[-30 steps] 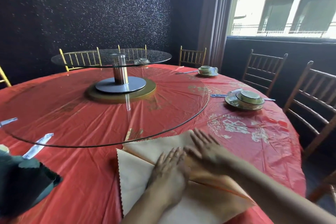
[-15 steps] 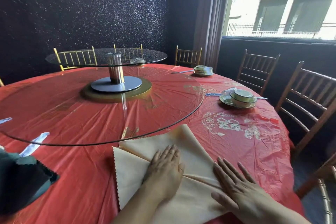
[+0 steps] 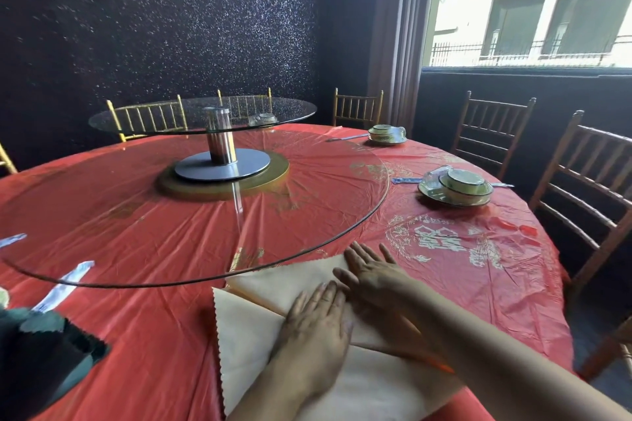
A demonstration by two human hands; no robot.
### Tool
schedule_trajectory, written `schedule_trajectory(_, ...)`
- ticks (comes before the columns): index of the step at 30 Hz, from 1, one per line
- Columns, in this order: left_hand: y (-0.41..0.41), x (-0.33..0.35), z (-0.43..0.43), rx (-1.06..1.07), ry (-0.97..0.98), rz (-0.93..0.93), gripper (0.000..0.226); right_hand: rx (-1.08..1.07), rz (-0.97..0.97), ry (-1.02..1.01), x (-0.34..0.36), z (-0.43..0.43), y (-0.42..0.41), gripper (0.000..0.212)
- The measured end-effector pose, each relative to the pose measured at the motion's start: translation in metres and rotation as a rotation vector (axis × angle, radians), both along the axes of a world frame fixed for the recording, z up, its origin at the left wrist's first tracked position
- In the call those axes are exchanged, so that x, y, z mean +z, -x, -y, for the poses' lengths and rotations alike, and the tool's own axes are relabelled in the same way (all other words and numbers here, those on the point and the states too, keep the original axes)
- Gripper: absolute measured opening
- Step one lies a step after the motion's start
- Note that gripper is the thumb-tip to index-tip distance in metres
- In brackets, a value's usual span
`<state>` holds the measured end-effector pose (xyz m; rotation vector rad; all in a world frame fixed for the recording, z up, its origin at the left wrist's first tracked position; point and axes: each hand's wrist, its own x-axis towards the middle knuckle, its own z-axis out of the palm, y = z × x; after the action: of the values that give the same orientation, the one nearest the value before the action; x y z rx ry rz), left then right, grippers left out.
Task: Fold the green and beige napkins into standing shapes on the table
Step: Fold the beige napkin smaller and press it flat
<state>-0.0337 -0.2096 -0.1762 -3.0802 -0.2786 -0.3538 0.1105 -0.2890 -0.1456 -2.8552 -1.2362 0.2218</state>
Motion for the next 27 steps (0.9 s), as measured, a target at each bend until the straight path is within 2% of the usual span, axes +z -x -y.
schedule_trajectory(4, 0.004, -0.001, 0.001, -0.042, 0.041, -0.050, 0.059, -0.050, -0.001, -0.074, 0.015, 0.002, 0.005, 0.081)
schedule_trajectory(6, 0.007, 0.005, 0.001, -0.029, 0.079, -0.076, 0.052, 0.027, 0.088, -0.164, 0.013, 0.015, 0.031, 0.108)
schedule_trajectory(7, 0.007, 0.007, 0.001, -0.013, 0.097, -0.094, 0.060, 0.060, 0.160, -0.217, 0.009, 0.024, 0.046, 0.117)
schedule_trajectory(8, 0.005, 0.010, 0.001, -0.013, 0.102, -0.069, 0.076, 0.082, 0.250, -0.201, 0.003, 0.034, 0.059, 0.116)
schedule_trajectory(10, 0.004, 0.012, 0.002, -0.046, 0.091, -0.040, 0.098, 0.028, 0.298, -0.154, -0.012, 0.054, 0.073, 0.089)
schedule_trajectory(12, 0.004, 0.018, 0.005, -0.041, 0.127, -0.095, 0.103, 0.022, 0.234, -0.095, -0.019, 0.074, 0.077, 0.075)
schedule_trajectory(17, 0.004, 0.017, 0.005, -0.036, 0.127, -0.078, 0.104, 0.016, 0.212, -0.039, -0.022, 0.123, 0.077, 0.070)
schedule_trajectory(19, 0.004, 0.016, 0.005, -0.045, 0.129, -0.087, 0.103, -0.009, 0.181, -0.026, -0.018, 0.135, 0.078, 0.074)
schedule_trajectory(21, 0.004, 0.015, 0.004, -0.051, 0.157, -0.080, 0.102, 0.025, 0.201, -0.047, -0.003, 0.135, 0.076, 0.096)
schedule_trajectory(22, 0.004, 0.017, 0.004, -0.051, 0.179, -0.081, 0.101, 0.051, 0.199, -0.143, 0.002, 0.129, 0.073, 0.108)
schedule_trajectory(24, 0.005, 0.022, 0.004, -0.057, 0.273, -0.067, 0.101, 0.065, 0.071, -0.188, 0.023, 0.112, 0.074, 0.121)
schedule_trajectory(26, 0.008, 0.031, 0.001, -0.059, 0.396, 0.013, 0.100, 0.159, 0.057, -0.315, 0.032, 0.083, 0.070, 0.123)
schedule_trajectory(27, 0.012, 0.037, -0.002, -0.049, 0.456, 0.084, 0.091, 0.212, 0.053, -0.393, 0.033, 0.068, 0.069, 0.114)
